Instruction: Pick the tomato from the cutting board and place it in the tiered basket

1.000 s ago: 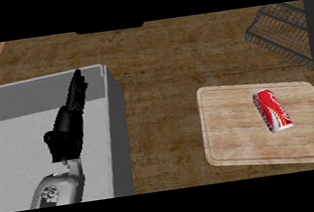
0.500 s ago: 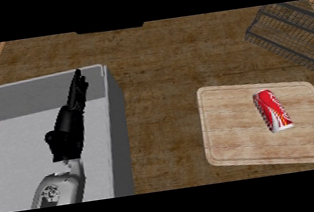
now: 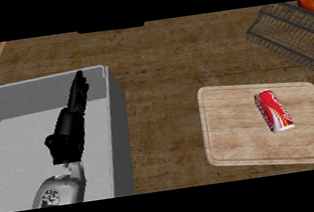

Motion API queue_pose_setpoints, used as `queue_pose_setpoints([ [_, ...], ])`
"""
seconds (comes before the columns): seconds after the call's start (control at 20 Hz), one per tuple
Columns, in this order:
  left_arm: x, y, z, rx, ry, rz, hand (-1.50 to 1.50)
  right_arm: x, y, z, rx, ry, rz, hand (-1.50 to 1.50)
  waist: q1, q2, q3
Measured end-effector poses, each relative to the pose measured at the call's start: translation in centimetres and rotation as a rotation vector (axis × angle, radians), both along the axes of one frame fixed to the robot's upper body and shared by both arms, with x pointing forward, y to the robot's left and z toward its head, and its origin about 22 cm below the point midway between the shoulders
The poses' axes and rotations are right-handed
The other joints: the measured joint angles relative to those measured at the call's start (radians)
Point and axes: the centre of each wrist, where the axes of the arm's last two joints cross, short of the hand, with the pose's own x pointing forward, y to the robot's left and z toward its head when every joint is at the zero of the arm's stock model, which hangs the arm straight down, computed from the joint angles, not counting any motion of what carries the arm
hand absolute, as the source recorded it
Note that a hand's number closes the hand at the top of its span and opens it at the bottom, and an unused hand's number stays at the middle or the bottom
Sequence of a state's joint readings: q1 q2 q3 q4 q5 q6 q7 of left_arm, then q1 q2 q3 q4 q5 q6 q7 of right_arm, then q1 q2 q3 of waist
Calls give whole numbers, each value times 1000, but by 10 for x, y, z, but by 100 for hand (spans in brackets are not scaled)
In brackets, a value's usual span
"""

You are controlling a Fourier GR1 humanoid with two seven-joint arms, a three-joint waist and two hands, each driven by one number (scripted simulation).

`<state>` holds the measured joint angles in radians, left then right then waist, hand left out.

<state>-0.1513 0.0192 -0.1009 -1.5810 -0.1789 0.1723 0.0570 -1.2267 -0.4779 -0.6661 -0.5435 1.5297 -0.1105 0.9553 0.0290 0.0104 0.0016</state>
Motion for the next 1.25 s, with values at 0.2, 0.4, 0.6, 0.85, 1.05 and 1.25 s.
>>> queue_pose_setpoints([
  [0.2, -3, 1, -4, -7, 1, 2, 0, -3, -4, -5, 41, -136, 6, -150, -10, -5, 0],
  [0.4, -2, 5, -6, 2, -5, 21, 0, -10, -9, 8, 33, -308, -42, -150, -19, -9, 0],
  [0.6, -3, 11, -7, -1, 5, 31, 0, -24, -23, 14, 20, -413, -130, -150, -35, -16, -1],
  [0.85, -8, 23, -9, 0, 19, 61, 0, -52, -39, 19, 50, -550, -224, -150, -65, -29, -1],
  [1.05, -11, 33, -12, 1, 31, 91, 0, -82, -42, 10, 79, -645, -252, -150, -96, -41, -2],
  [1.25, -13, 37, -14, -1, 35, 116, 0, -122, -44, -12, 91, -684, -254, -150, -120, -47, -1],
])
